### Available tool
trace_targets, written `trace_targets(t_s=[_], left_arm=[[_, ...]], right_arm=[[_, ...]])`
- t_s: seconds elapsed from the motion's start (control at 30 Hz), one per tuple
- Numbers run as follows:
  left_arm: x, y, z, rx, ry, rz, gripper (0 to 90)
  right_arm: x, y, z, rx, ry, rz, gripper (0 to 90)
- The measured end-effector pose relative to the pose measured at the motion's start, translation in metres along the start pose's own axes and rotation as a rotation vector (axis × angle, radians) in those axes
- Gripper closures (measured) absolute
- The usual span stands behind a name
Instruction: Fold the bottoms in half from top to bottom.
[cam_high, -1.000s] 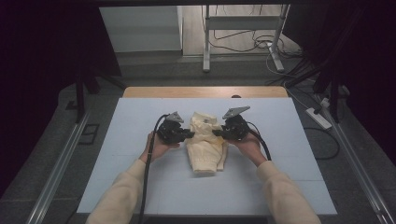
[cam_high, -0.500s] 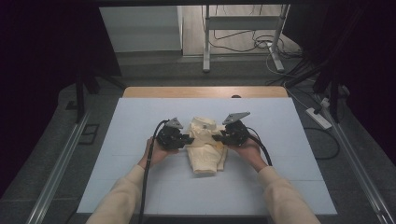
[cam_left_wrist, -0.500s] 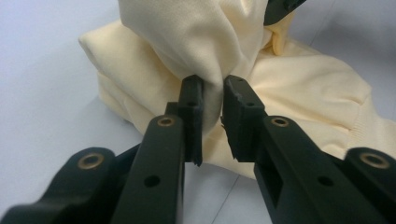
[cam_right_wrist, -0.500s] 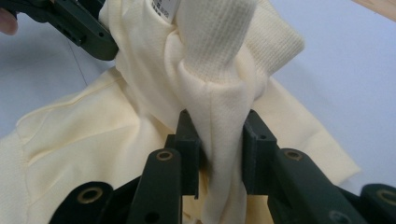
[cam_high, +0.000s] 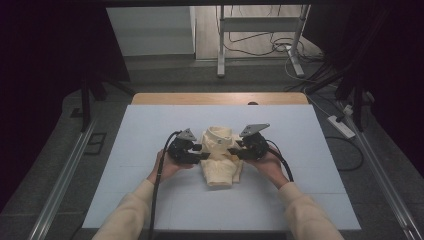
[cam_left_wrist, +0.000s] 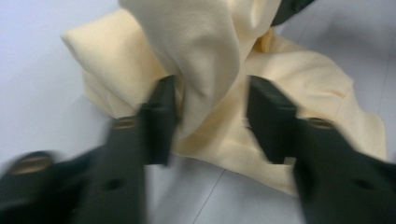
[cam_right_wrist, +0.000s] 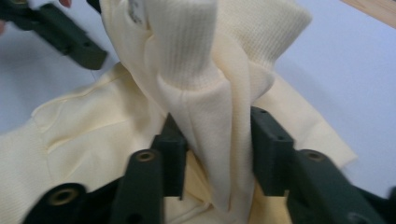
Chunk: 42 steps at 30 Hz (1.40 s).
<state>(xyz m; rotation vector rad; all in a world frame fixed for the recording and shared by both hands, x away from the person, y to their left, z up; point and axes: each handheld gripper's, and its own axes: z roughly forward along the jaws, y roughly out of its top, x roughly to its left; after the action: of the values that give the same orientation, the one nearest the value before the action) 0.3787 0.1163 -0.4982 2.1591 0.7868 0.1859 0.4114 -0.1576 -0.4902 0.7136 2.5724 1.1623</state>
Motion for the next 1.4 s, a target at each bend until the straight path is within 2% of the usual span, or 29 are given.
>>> trace_targets(t_s=[0.2, 0.3, 0.37, 0.47, 0.63, 0.73, 0.87, 0.93, 1.0, 1.1, 1.17, 1.23, 1.4], left_arm=[[-0.006, -0.004, -0.02, -0.043, -0.017, -0.031, 34.8], [-0.011, -0.01, -0.029, -0.042, -0.011, -0.024, 33.4], [-0.013, -0.014, -0.035, -0.048, -0.014, -0.032, 33.4], [-0.013, -0.016, -0.042, -0.058, 0.005, -0.032, 33.5], [-0.009, -0.011, -0.047, -0.087, 0.031, -0.044, 35.8], [-0.006, -0.006, -0.042, -0.081, 0.048, -0.041, 37.4], [0.0, 0.002, -0.031, -0.078, 0.069, -0.061, 42.6], [0.004, 0.006, -0.025, -0.076, 0.073, -0.067, 49.7], [0.008, 0.009, -0.017, -0.073, 0.056, -0.072, 61.2], [0.013, 0.013, -0.005, -0.044, 0.056, -0.067, 80.5], [0.016, 0.015, 0.004, -0.027, 0.058, -0.062, 86.6], [0.018, 0.018, 0.014, -0.001, 0.078, -0.058, 87.6], [0.025, 0.02, 0.031, 0.029, 0.081, -0.074, 88.3]], right_arm=[[0.008, -0.005, -0.02, -0.03, -0.004, 0.014, 41.4], [0.013, -0.01, -0.033, -0.032, -0.006, 0.018, 37.5], [0.017, -0.013, -0.042, -0.04, -0.003, 0.024, 37.0], [0.022, -0.014, -0.053, -0.049, 0.003, 0.027, 36.4], [0.021, -0.007, -0.061, -0.052, -0.007, 0.049, 39.9], [0.021, 0.003, -0.057, -0.043, -0.001, 0.056, 48.3], [0.023, 0.019, -0.044, -0.012, 0.042, 0.051, 67.7], [0.027, 0.027, -0.036, 0.004, 0.063, 0.037, 78.9], [0.034, 0.031, -0.028, 0.025, 0.092, 0.022, 85.4], [0.045, 0.03, -0.017, 0.069, 0.138, -0.009, 89.2], [0.051, 0.024, -0.012, 0.097, 0.145, -0.024, 89.3], [0.052, 0.017, -0.009, 0.123, 0.15, -0.024, 89.3], [0.051, 0.001, -0.01, 0.133, 0.156, -0.006, 89.4]])
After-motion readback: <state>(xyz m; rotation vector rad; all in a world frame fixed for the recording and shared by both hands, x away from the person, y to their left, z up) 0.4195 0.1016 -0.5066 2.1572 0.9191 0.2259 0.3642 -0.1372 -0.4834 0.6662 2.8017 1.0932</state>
